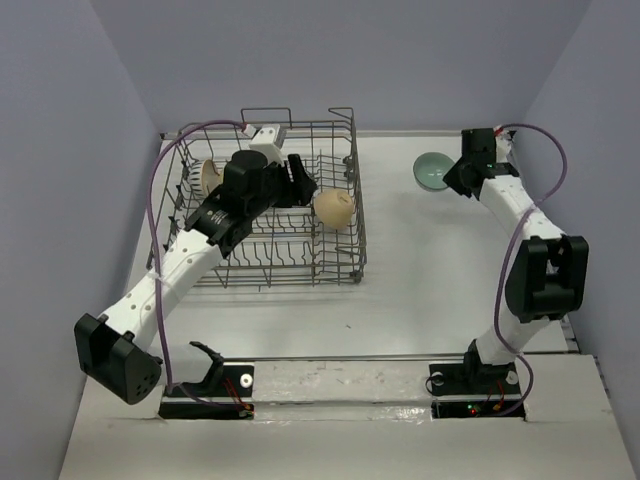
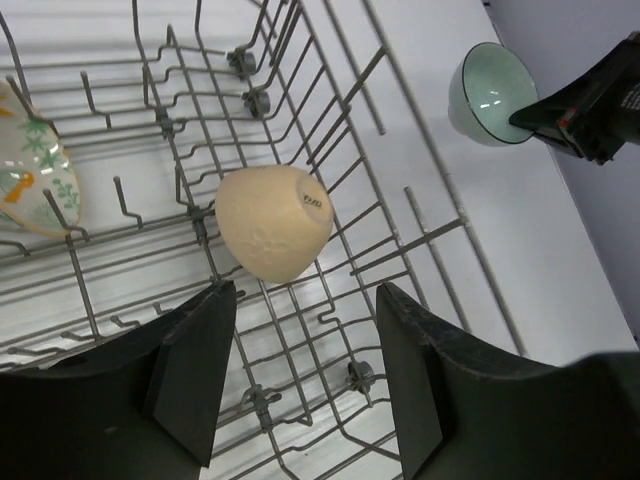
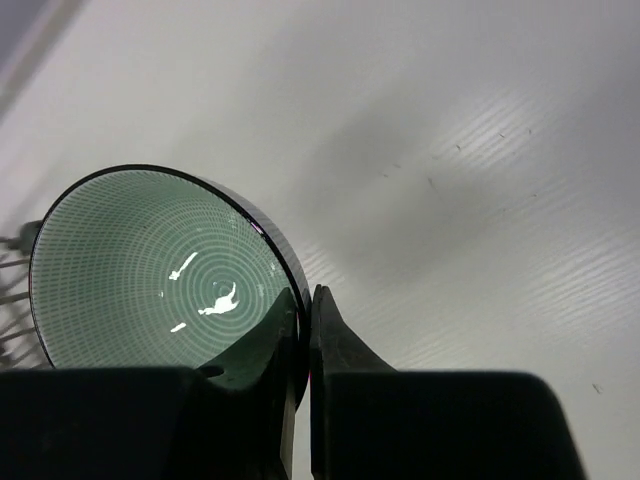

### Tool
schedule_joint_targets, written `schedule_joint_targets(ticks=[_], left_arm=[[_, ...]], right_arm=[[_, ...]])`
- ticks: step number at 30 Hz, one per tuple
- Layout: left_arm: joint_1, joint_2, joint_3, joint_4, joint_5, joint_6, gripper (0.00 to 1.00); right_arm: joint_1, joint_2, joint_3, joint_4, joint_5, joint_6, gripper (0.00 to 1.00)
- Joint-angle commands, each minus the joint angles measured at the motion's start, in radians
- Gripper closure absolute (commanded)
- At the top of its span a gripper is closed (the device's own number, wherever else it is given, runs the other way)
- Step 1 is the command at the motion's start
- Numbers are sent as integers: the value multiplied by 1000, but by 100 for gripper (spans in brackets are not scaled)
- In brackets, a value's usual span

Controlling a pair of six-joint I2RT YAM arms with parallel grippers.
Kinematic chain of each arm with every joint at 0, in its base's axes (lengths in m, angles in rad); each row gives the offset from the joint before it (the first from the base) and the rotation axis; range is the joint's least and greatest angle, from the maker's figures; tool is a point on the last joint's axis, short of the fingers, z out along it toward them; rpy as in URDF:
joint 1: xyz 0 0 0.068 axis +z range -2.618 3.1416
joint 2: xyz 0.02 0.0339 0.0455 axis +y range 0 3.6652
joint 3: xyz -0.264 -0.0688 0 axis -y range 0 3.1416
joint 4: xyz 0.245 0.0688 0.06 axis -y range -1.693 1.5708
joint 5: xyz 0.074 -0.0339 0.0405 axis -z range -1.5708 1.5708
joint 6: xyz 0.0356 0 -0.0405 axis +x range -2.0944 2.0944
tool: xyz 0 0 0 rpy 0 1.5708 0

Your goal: Load the bowls into the dish rack

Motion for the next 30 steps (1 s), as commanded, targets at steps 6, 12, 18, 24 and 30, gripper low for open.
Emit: schedule_joint_targets(ticks=[6, 12, 18, 24, 30], left_arm=[[-229, -33, 315, -101, -223, 221, 32], [-431, -31, 337, -99, -471, 432, 31], [-659, 13, 303, -70, -828, 659, 31], [-792, 134, 291, -36, -1048, 813, 29], [-816, 179, 331, -45, -1007, 859, 28]], right_arm=[[178, -304, 264, -108, -61, -124, 99], [333, -301, 394, -256, -39, -193, 99], [439, -292, 414, -322, 17, -219, 99], [473, -252, 476, -386, 47, -242, 99], [505, -237, 525, -435, 60, -259, 99]])
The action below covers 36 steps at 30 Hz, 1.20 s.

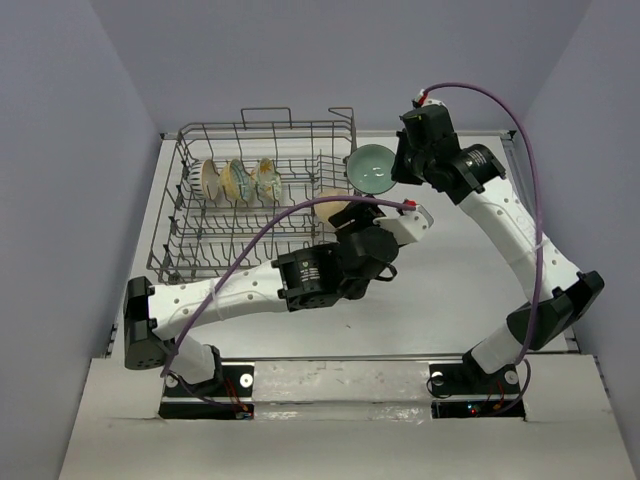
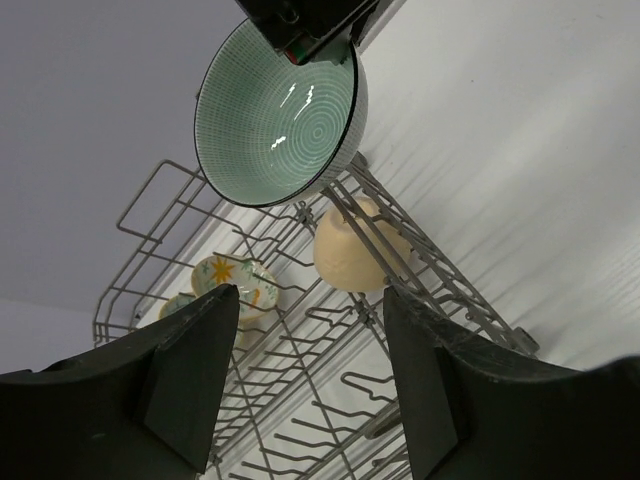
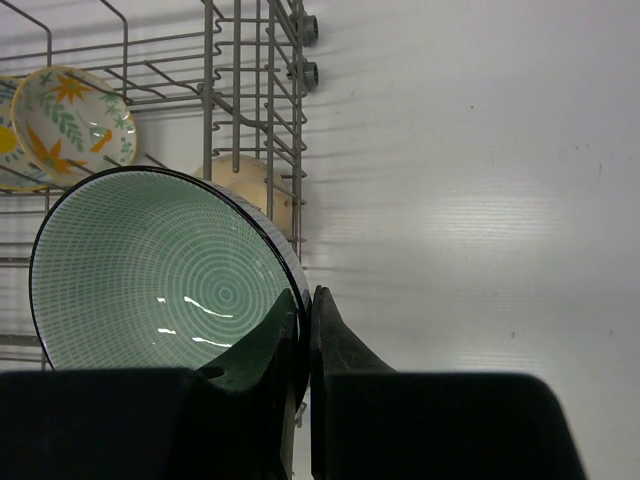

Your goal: Load the bowls into the dish rack

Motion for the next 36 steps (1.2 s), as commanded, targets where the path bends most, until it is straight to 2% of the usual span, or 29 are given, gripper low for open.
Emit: schedule_joint_targets(ticks=[1, 13, 32, 35, 36], left_arm=[[-7, -27, 42, 34, -38, 76, 28], [-7, 109, 145, -3, 12, 134, 27], [48, 295, 378, -91, 118, 139, 26], [57, 321, 406, -107, 129, 133, 28], [65, 324, 407, -107, 131, 131, 31]], right_arm=[[15, -23, 95, 9, 33, -22, 99], [55, -49, 144, -37, 63, -28, 99], [64, -234, 47, 41, 54, -112, 99], [64, -263, 24, 58, 48, -117, 99], [64, -270, 20, 62, 43, -119, 99]])
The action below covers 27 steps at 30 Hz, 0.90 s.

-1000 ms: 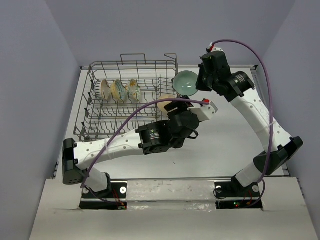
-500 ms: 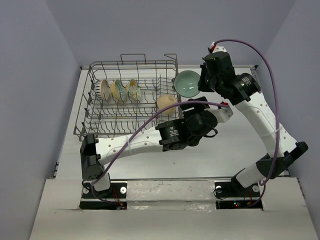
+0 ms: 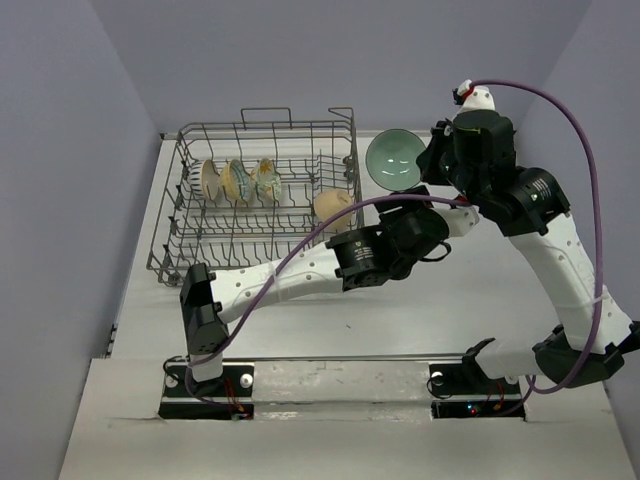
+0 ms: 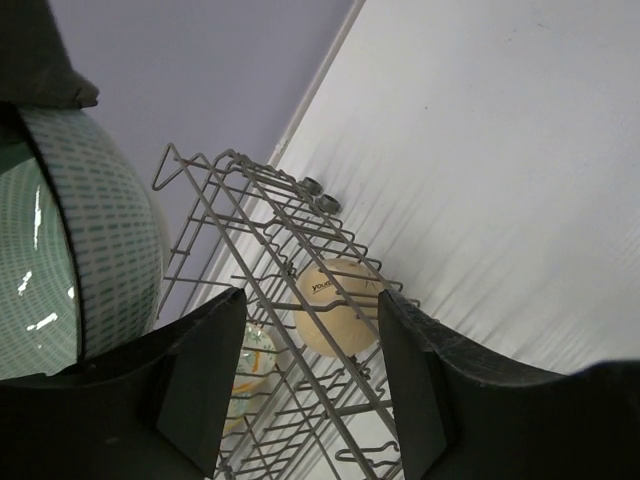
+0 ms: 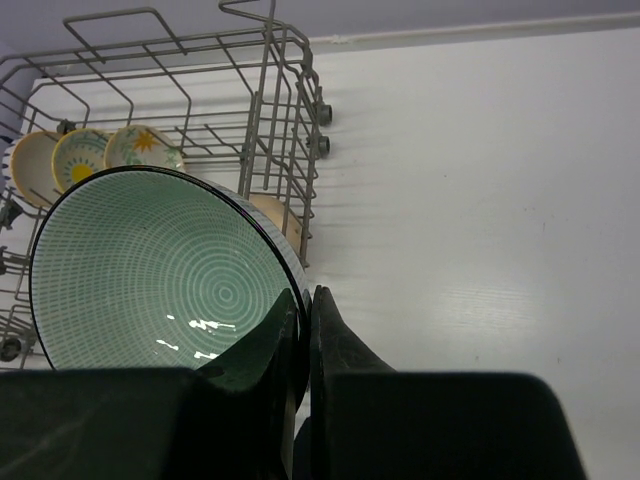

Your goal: Load the bowls into the dish rack

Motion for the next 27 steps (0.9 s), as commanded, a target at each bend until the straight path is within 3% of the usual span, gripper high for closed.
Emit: schedule_joint_targets(ticks=[1, 8, 15, 21, 27], left_arm=[[30, 14, 68, -7, 7, 0, 33], [39, 31, 75, -7, 3, -3, 52], [50, 37, 85, -5, -11, -3, 82], [52, 35, 83, 3, -23, -2, 100], [52, 32, 83, 0, -43, -3, 100]], right_arm=[[9, -54, -16, 82, -34, -31, 99], [9, -77, -36, 90, -31, -33, 99], [9, -80, -38, 88, -25, -33, 99], [9, -86, -42, 87, -20, -31, 99], [9, -89, -39, 87, -18, -30, 99]])
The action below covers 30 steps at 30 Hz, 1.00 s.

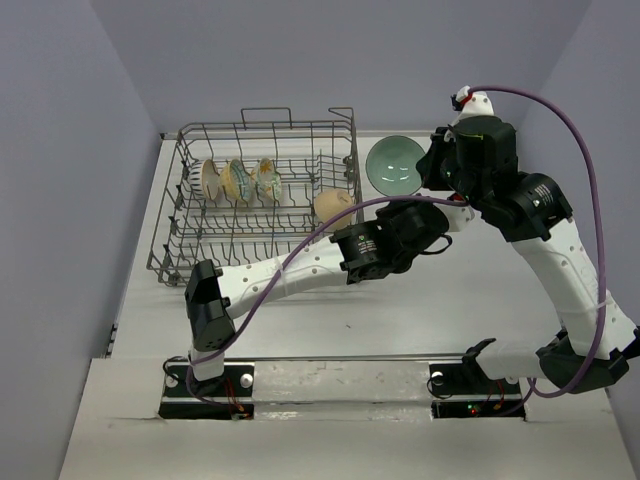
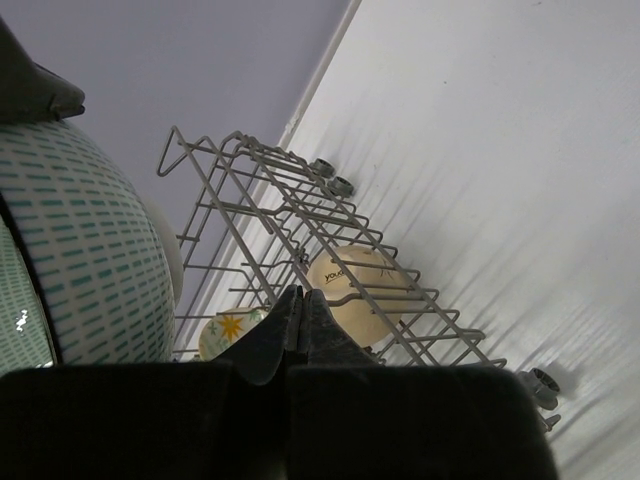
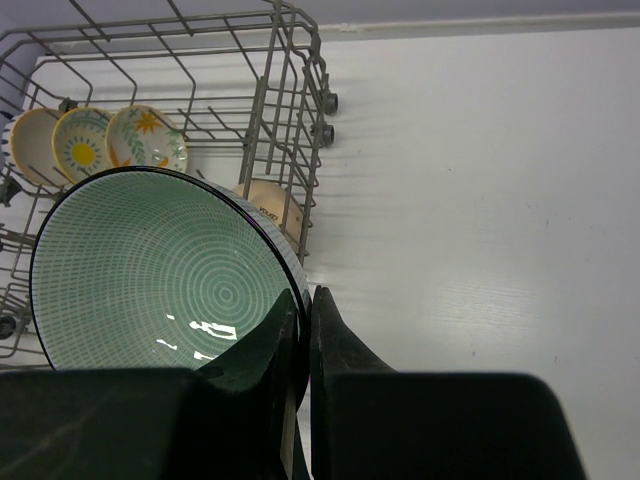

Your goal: Load the bowls into the dish rack

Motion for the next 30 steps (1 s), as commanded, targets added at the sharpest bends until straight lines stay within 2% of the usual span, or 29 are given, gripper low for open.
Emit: schedule_joint_targets(ticks=[1, 15, 16, 17, 23, 25, 28, 30], left_arm=[[14, -14, 58, 34, -44, -18, 100], [12, -34, 52, 37, -53, -21, 99], [12, -34, 54, 37, -54, -25, 95], [9, -37, 51, 39, -57, -26, 84], [2, -80, 32, 51, -68, -25, 77], [0, -95, 29, 49, -71, -26, 70], [-1, -109, 20, 49, -77, -25, 54], [-5, -126, 11, 54, -88, -21, 49]], right_arm=[[9, -50, 12, 73, 4, -4, 99], [9, -48, 12, 73, 22, -4, 99], [9, -48, 12, 70, 28, -6, 99], [9, -47, 15, 68, 42, -6, 99], [9, -47, 18, 62, 44, -6, 99], [9, -47, 20, 61, 45, -6, 99], [9, -48, 23, 61, 45, -6, 99], [9, -48, 21, 59, 47, -6, 99]])
